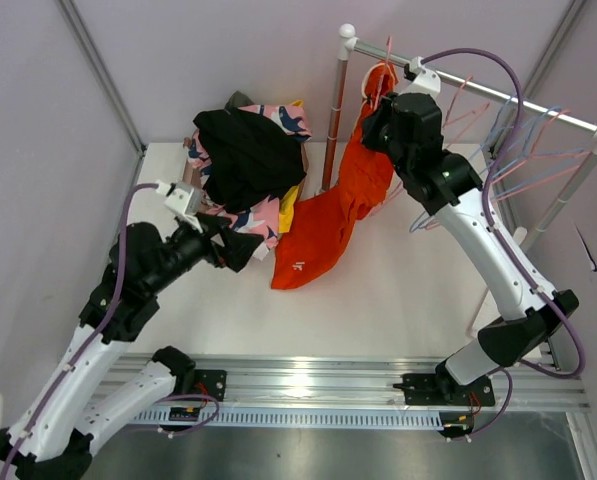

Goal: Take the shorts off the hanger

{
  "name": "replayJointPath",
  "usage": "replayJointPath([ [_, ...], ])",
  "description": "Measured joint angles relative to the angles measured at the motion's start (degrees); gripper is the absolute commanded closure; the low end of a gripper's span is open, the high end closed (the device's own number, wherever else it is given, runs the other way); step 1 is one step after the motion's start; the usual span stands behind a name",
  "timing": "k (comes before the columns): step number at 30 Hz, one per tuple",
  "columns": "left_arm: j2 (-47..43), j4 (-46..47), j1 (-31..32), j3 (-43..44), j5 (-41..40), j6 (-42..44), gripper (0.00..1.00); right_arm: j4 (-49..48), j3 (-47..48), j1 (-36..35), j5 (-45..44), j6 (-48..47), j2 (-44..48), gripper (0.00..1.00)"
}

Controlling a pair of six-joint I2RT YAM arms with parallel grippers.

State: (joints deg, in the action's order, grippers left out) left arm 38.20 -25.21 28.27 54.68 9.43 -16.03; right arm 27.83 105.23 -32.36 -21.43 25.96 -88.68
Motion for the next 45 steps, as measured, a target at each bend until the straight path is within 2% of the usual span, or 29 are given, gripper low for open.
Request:
replayJointPath([
  [8, 19.4, 15.2, 13.4, 11.4, 5.4, 0.1, 0.01, 1.5, 5.2, -1.3, 2.0, 0.0, 0.4, 1.0],
  [12, 29.6, 19.8, 17.7, 15.1, 5.7, 0.0, 0.01, 2.3, 5.9, -1.7, 2.4, 0.0, 0.4, 1.0],
  [21, 36.9, 25.8, 22.3, 15.8, 6.0, -0.5, 0.01, 3.8, 6.5, -1.9, 2.4, 0.0, 0.4, 1.0],
  [24, 37.6, 27.6, 22.4, 16.1, 5.8, -0.5, 0.11, 4.0, 6.5, -1.9, 2.4, 0.0, 0.4, 1.0],
  [25, 37.9, 28.0, 22.4, 16.2, 5.5, -0.5, 0.24, 4.0, 6.5, -1.9, 2.4, 0.1, 0.4, 1.0],
  [26, 38.3, 28.4, 22.4, 16.3, 5.1, -0.7, 0.3, 4.0, 6.4, -1.9, 2.4, 0.2, 0.4, 1.0],
  [27, 38.6, 28.7, 22.5, 16.5, 4.7, -0.5, 0.48, 4.0, 6.4, -1.9, 2.4, 0.3, 0.4, 1.0],
  [28, 39.4, 28.8, 22.5, 17.0, 3.8, -0.6, 0.62, 4.0, 6.4, -1.9, 2.5, 0.4, 0.5, 1.0],
  [29, 40.2, 28.9, 22.5, 17.6, 3.2, -0.5, 0.71, 4.0, 6.2, -1.9, 2.4, 0.5, 0.5, 1.0],
  [30, 41.0, 28.7, 22.5, 18.4, 3.0, -0.2, 0.95, 3.9, 6.2, -1.9, 2.4, 0.6, 0.6, 1.0],
  [31, 41.7, 28.2, 22.6, 18.9, 2.8, 0.1, 1.0, 3.5, 6.2, -1.8, 2.2, 0.5, 0.6, 1.0],
  [38, 42.6, 26.3, 23.4, 19.9, 0.9, 1.0, 1.0, 3.3, 5.5, -1.2, 0.9, -0.3, 1.6, 1.0],
  [45, 32.0, 25.5, 27.6, 13.7, -6.6, 1.1, 1.0, 4.9, 5.3, -2.1, 4.6, 2.6, 3.0, 1.0],
])
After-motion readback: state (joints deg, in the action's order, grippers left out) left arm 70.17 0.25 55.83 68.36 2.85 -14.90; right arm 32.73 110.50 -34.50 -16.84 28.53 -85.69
